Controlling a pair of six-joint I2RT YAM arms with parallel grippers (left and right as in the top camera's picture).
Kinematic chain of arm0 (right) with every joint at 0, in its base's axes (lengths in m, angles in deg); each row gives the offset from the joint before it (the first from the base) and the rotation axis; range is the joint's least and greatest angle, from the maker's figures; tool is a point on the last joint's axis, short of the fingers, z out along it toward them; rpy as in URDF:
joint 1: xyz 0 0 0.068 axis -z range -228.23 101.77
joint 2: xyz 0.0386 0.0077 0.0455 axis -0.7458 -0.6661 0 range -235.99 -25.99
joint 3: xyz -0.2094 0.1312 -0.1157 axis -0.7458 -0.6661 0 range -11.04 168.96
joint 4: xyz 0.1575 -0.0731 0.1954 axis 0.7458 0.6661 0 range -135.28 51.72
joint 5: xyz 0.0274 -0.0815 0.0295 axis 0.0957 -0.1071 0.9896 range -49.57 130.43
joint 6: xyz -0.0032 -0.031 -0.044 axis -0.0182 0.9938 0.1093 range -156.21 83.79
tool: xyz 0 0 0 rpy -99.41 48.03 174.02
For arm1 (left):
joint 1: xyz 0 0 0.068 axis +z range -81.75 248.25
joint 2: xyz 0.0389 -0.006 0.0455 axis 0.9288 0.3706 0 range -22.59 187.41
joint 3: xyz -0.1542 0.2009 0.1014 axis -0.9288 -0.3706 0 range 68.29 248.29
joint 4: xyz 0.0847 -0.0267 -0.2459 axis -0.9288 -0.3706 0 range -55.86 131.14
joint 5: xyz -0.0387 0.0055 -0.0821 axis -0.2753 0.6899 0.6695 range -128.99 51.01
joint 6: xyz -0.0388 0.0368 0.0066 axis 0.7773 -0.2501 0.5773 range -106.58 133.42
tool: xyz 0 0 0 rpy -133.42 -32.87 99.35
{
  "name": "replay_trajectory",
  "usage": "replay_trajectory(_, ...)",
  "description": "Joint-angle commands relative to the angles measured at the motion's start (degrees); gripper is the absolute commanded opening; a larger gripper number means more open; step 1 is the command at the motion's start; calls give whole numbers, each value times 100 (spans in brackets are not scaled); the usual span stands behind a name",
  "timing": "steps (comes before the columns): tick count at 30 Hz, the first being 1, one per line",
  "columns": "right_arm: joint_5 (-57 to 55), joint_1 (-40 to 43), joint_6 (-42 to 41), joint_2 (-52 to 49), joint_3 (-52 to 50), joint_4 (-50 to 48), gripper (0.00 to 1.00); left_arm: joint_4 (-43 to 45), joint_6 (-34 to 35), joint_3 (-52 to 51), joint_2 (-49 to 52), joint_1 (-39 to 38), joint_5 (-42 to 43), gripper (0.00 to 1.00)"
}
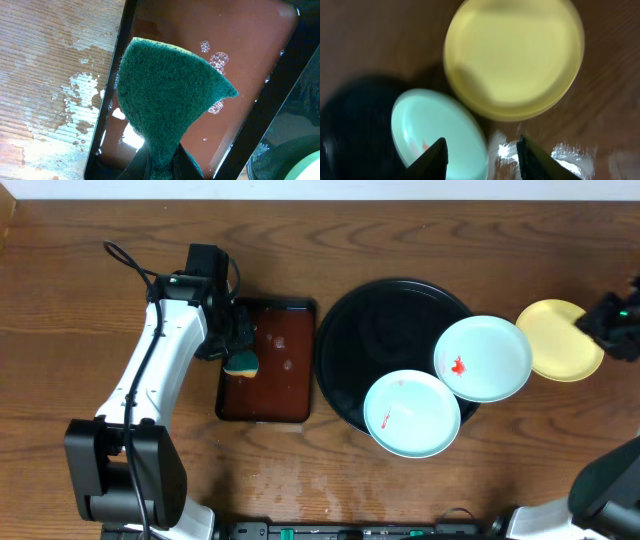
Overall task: Clean dirty plates on tray and stack at the side
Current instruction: 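Lower yellow plate onto table at right side and open right gripper, then grasp mint plate rim with right gripper and drag it up the tray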
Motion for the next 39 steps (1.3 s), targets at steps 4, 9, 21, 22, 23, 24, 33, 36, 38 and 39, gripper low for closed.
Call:
replay_trajectory(4,-1646,-1040,144,-111,-822,-247,42,-11,-76,-94,-28,-13,13,8)
replay_trajectory(9,-1652,-1126,356,-111,-1484,-1419,42,-11,-74,-94,-28,-13,13,8)
replay_trajectory(21,-1325,-1108,354,-111,-2041,-1727,29,-11,-74,-96,-28,-13,13,8)
replay_trajectory(22,-1325,-1108,356,-111,-2046,-1722,28,-13,-74,-96,-28,-13,13,8)
replay_trajectory(23,-1325,-1108,354,-111,-2048,-1707,27,-13,-74,-96,-28,-13,13,8)
replay_trajectory(24,-1322,-1108,354,-111,-2050,-1683,23,-13,-74,-98,-28,-13,13,8)
replay_trajectory(33,-1220,-1108,334,-111,-2122,-1550,21,-13,-74,-98,-28,-13,13,8)
replay_trajectory(36,-1220,-1108,334,-111,-2258,-1611,18,-13,-74,-98,-28,-13,13,8)
replay_trajectory(38,-1220,-1108,334,-111,-2343,-1698,13,-28,-74,-98,-28,-13,15,8)
replay_trajectory(39,-1217,-1108,334,-111,-2345,-1716,9,-33,-74,-98,-28,-13,15,8)
